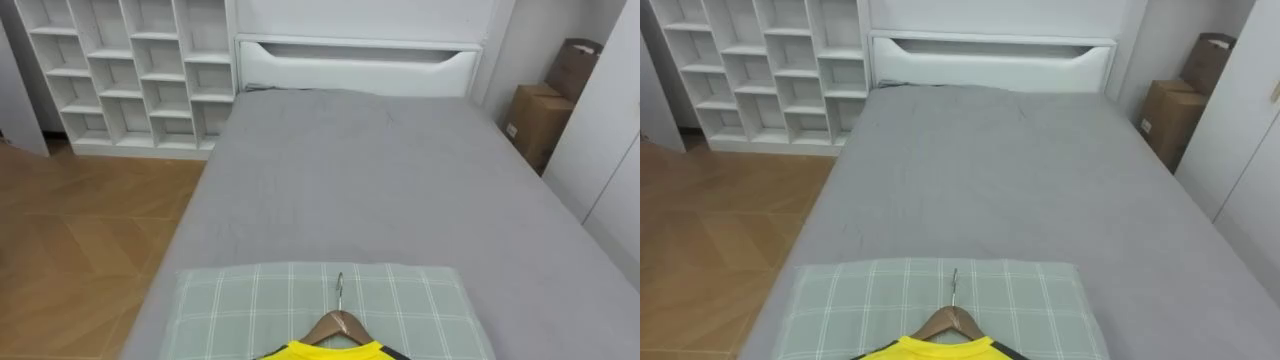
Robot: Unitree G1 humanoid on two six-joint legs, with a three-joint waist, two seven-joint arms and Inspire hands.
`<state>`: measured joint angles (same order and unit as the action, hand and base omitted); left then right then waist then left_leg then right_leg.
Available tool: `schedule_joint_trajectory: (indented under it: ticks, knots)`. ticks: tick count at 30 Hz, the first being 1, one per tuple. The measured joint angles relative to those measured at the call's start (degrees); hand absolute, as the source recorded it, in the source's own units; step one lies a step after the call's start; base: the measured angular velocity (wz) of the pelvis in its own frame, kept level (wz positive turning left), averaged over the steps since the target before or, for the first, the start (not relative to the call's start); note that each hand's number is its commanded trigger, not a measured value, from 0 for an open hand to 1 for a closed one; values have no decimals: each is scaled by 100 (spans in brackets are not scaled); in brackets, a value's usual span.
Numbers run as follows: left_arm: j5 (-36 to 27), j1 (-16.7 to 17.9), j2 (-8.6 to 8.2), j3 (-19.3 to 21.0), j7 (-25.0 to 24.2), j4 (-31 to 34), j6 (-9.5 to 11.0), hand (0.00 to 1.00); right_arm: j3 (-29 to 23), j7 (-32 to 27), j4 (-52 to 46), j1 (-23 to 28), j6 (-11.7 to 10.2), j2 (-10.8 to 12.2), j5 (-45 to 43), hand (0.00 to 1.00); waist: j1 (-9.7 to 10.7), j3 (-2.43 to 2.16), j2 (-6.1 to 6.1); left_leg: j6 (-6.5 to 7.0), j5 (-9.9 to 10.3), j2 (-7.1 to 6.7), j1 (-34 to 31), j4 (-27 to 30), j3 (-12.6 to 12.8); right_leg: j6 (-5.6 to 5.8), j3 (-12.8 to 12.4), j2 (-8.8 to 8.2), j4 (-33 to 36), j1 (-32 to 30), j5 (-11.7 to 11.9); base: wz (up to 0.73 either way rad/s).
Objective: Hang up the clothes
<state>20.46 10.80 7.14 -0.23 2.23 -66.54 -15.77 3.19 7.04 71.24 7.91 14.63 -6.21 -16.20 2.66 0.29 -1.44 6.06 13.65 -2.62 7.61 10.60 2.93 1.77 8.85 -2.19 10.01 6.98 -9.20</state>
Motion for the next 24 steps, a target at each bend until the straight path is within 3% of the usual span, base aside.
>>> schedule_joint_trajectory:
  ticks: [24]
  knots:
    - [0,0,-1,-5,9,-2,-14,0,5,-2,-5,-3,42,0,-44,0,-6,-21,-30,-3,2,8,2,-6,24,0,-10,9,17,-17,0,0]
